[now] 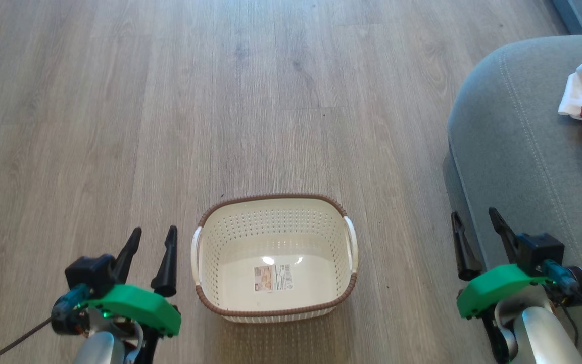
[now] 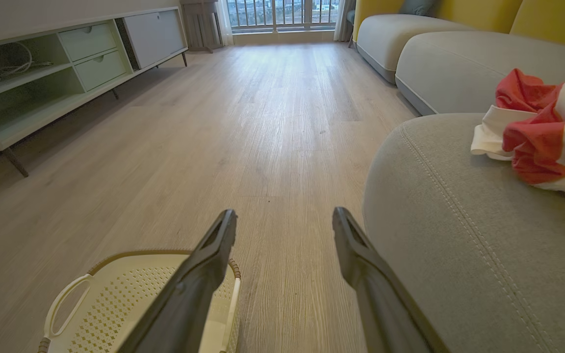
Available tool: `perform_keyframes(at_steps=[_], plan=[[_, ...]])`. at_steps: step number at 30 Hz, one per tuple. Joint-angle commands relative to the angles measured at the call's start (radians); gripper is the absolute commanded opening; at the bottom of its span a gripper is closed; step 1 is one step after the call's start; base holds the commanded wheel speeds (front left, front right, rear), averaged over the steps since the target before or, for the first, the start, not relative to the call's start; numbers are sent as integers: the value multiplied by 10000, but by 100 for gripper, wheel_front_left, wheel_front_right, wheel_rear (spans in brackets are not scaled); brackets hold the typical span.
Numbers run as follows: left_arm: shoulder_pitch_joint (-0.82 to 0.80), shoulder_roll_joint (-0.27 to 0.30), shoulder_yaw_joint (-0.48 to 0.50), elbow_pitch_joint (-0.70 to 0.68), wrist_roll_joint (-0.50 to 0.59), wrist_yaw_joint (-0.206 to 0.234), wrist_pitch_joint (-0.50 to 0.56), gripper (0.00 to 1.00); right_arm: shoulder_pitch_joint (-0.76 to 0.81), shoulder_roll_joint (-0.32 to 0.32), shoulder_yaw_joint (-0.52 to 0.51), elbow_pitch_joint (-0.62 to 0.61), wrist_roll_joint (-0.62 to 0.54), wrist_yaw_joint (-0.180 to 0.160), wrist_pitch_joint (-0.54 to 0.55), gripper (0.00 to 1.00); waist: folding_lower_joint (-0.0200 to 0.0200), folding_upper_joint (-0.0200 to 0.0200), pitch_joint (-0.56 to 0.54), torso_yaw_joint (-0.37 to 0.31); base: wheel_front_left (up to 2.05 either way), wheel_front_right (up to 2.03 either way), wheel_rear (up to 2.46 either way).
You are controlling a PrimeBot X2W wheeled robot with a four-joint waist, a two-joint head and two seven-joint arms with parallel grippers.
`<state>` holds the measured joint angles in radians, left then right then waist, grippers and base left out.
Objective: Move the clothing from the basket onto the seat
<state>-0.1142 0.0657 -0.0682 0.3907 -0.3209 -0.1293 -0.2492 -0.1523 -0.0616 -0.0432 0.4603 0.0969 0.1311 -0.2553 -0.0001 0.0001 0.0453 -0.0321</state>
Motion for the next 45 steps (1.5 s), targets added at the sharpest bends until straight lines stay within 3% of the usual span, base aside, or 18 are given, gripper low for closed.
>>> perform_keyframes(at_steps=[1, 8, 9, 15, 45], plan=[[-173, 22, 371, -389, 108, -12, -126, 100, -185, 68, 246, -278, -59, -4, -64, 100, 1, -1, -2, -11, 0, 0, 0], [-148, -38, 613, -456, 109, -13, -126, 100, -279, 18, 256, -323, -123, -4, -64, 100, 1, -1, -49, -32, 0, 0, 0], [7, -115, 328, -128, 75, -2, 0, 0, -2, 2, 4, -4, -63, 0, 0, 0, 1, -1, -53, -32, 0, 0, 0], [138, -138, 384, 235, -247, 2, 132, 0, 59, 6, -79, 426, 265, 0, 148, 0, 1, -1, -69, -22, 0, 0, 0], [136, -142, 725, -197, -3357, -2, 980, 0, 203, 33, -185, -262, 3940, -1, 982, 0, 1, -1, -155, 62, 0, 0, 0]])
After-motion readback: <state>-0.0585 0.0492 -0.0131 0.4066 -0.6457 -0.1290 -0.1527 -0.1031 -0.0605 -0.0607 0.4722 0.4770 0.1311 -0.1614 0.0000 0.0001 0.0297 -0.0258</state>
